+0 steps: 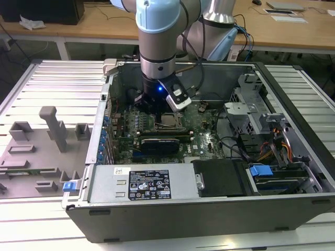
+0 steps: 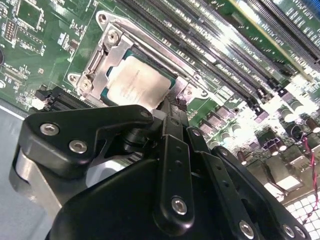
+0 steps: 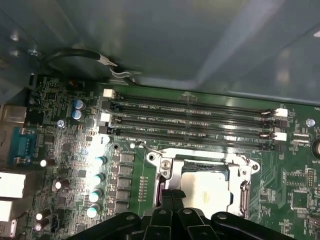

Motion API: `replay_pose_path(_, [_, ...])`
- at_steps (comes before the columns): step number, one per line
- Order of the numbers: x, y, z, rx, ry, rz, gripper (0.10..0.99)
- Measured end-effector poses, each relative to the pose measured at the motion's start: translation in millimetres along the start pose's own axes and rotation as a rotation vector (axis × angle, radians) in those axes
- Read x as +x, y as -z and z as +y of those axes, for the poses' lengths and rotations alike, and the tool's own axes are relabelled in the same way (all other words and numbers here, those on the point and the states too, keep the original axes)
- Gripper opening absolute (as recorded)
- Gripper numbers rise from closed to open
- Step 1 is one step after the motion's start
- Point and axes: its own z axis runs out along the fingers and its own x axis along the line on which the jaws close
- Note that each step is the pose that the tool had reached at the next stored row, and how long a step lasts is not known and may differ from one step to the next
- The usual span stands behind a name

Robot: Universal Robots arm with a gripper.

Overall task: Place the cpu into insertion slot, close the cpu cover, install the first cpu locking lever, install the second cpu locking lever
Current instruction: 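Close the cpu cover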

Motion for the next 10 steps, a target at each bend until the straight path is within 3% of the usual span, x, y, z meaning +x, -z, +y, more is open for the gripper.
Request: replay_pose_path(10, [0.2, -6.2, 2.6, 0.0, 0.005, 0.0014, 0.106])
